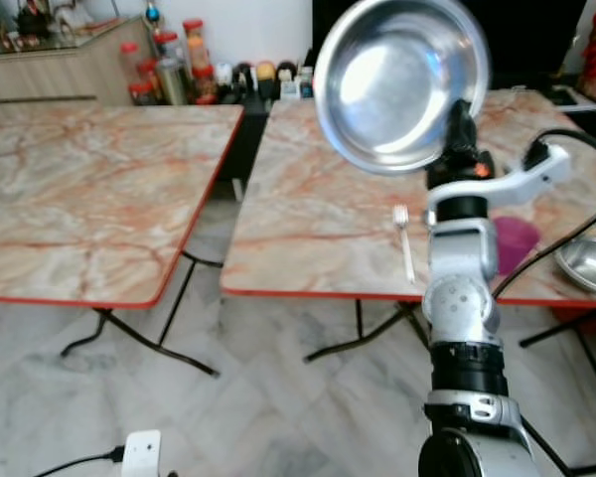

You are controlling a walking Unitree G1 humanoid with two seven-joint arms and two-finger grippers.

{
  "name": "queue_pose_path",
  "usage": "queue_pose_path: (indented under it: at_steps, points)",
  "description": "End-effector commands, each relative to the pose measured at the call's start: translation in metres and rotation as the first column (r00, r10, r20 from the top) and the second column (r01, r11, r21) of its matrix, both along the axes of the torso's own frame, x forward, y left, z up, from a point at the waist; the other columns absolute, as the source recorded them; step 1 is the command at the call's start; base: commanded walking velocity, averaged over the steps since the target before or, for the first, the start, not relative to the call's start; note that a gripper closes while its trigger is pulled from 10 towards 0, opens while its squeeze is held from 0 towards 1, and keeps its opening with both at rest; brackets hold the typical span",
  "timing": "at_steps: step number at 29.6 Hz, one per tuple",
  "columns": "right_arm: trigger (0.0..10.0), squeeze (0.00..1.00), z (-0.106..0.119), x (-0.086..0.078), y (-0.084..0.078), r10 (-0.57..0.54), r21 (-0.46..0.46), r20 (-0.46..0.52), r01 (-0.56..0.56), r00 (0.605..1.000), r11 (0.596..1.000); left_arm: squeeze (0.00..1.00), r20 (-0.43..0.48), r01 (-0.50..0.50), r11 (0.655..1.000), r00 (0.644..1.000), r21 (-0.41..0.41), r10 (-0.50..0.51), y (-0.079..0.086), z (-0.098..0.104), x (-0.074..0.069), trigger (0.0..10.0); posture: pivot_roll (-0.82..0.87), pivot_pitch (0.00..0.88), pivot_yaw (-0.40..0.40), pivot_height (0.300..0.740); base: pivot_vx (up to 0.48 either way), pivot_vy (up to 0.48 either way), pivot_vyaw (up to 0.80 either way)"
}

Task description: Setting the table

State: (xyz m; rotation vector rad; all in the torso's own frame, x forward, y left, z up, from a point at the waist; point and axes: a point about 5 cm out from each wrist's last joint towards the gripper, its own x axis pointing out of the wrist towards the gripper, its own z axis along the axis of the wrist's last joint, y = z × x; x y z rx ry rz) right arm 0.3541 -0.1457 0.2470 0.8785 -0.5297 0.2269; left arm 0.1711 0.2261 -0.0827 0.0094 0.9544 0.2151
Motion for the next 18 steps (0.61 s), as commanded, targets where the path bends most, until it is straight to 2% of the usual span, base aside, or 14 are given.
queue_pose_path:
  at_steps: [1,18]
  points:
    - [10.0,0.0,-0.0007,-0.0009,-0.0118,-0.048,0.006,-0.004,0.048,0.999,0.999,0.0,0.003,-0.011,1.0,1.0,-0.013,0.011,-0.005,-0.0007,0.001,10.0,0.0,0.0,0.058,0.74,0.0,0.469,0.0]
    - [10.0,0.0,-0.0093,-0.0005,-0.0124,-0.059,0.001,-0.043,0.059,0.997,0.998,0.0,0.016,-0.013,1.0,1.0,-0.014,0.013,-0.0055,0.0016,0.0063,10.0,0.0,0.0,0.059,0.74,0.0,0.471,0.0]
